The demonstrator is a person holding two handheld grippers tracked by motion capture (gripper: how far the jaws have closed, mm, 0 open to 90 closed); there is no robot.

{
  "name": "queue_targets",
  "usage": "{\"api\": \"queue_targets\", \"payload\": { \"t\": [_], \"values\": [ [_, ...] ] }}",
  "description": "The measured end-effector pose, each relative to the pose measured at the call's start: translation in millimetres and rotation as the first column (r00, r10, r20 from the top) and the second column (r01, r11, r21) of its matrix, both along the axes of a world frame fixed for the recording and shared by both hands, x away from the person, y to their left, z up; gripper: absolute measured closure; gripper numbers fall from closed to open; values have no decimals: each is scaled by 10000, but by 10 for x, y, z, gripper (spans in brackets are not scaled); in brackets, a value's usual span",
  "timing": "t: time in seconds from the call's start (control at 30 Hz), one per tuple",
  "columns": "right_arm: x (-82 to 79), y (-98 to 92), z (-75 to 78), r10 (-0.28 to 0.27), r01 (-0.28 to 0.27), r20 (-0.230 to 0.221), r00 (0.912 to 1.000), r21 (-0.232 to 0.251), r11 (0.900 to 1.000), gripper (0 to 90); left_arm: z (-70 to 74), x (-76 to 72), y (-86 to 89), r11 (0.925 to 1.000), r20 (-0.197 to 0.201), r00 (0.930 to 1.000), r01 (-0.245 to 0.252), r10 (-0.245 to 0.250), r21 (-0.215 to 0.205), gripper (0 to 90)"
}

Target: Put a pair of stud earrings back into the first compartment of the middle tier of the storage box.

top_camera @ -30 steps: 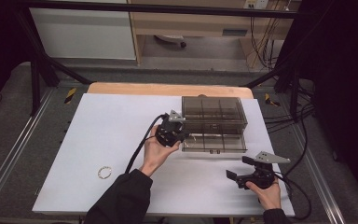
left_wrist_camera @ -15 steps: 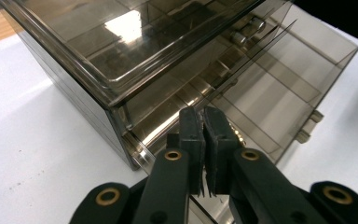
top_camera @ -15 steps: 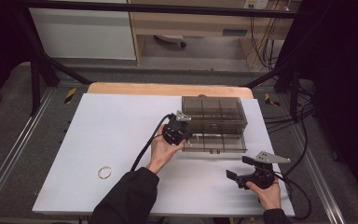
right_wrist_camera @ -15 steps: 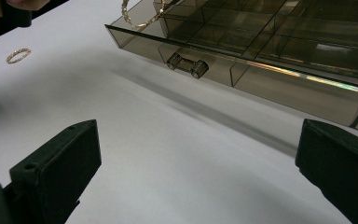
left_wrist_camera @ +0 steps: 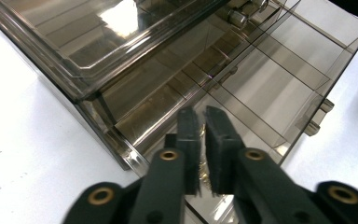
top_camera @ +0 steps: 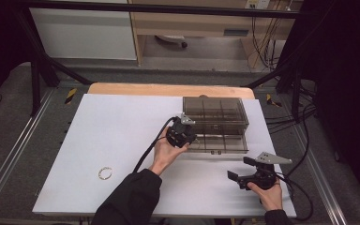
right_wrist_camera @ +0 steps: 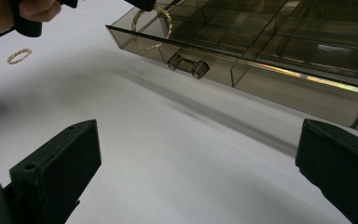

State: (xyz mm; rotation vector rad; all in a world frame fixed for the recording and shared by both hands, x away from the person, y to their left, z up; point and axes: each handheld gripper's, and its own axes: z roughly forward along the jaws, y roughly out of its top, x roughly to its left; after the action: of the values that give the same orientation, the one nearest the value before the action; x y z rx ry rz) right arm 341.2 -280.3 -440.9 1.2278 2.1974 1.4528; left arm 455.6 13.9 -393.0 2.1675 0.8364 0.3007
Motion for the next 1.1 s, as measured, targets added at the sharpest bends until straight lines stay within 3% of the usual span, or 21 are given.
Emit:
{"api": "queue_targets", "payload": {
  "t": [0.13,0.47,0.67,1.1],
  "values": [
    [1,-2,-1,6,-6,14,10000,-29,10000,6,62,-38,40,10000,69,10000,70,-70,-6,754],
    [-1,-4,2,-29,29,14,10000,-33,10000,6,226,-214,273,9994,308,9990,320,-315,-165,503],
    [0,2,-3,-26,26,-6,10000,-60,10000,6,242,-291,502,9988,252,9986,474,-470,-126,378],
    [-1,2,-5,-28,28,-29,10000,-107,9999,6,196,-491,1061,10000,495,9988,67,-71,68,211]
  ]
}}
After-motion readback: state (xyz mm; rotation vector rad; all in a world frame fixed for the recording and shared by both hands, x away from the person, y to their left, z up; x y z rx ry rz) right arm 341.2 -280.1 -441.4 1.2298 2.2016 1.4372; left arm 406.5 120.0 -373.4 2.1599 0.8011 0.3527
